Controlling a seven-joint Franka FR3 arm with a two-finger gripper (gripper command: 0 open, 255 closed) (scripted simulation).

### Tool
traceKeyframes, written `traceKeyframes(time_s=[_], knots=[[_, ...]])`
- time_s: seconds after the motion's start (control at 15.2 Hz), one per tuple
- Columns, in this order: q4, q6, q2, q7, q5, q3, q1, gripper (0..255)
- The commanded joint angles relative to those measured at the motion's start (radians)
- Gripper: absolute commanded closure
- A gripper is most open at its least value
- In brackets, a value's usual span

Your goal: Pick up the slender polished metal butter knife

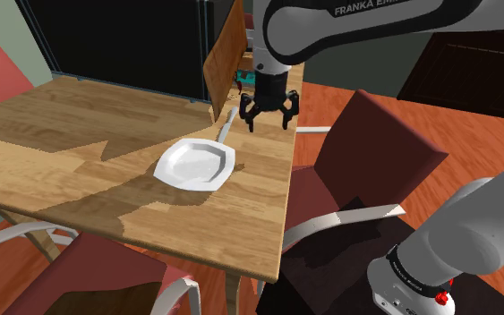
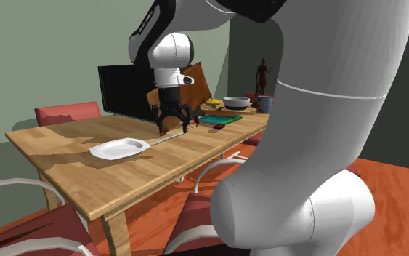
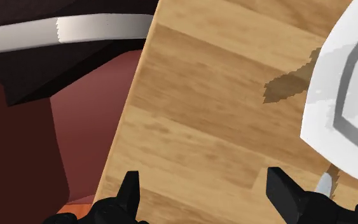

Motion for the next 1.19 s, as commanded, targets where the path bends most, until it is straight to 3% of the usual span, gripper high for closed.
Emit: traceKeyframes(time_s=[0.0,0.66,1.12], knots=[[0.07,0.013,0.081,0.085,-0.025,0.02,-0.004,0],[0.482,-0.006,0.476,0.431,-0.182,0.029,0.052,0],[0.415,0.08,0.497,0.441,-0.193,0.024,0.053,0]])
